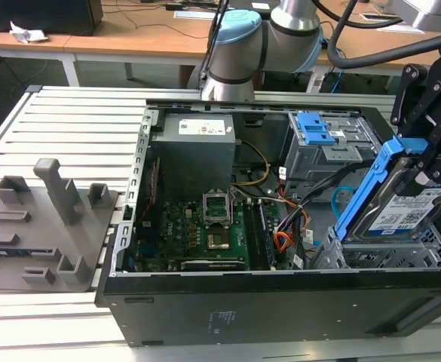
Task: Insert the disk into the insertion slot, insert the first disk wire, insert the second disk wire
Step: 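Insert the disk into the insertion slot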
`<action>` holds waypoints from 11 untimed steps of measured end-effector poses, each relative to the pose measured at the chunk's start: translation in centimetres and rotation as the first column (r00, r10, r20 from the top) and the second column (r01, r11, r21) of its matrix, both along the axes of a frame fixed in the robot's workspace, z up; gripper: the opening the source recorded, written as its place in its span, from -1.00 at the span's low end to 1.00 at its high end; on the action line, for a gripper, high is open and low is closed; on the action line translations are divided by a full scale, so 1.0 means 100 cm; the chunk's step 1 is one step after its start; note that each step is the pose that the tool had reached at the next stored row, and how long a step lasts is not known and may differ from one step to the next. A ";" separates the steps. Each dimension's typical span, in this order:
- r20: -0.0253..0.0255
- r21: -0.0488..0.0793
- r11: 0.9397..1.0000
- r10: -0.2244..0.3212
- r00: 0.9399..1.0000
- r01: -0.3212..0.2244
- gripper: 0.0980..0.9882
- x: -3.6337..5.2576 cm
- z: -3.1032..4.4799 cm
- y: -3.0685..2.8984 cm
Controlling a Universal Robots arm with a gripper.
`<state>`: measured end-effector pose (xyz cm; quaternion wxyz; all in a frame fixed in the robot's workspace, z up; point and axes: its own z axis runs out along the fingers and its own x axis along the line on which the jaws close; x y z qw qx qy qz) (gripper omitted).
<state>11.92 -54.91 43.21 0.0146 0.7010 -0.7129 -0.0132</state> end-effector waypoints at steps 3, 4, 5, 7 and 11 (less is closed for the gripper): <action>-0.001 0.000 1.000 0.000 1.000 0.000 -0.40 0.0000 -0.0091 0.0000; -0.001 0.000 1.000 0.000 1.000 0.000 -0.40 0.0000 -0.0108 0.0000; -0.001 0.000 1.000 0.000 1.000 0.000 -0.40 0.0000 -0.0146 0.0000; -0.002 0.000 1.000 0.000 1.000 0.000 -0.40 0.0000 -0.0211 0.0000; -0.003 0.000 1.000 0.000 1.000 0.000 -0.40 0.0000 -0.0305 0.0000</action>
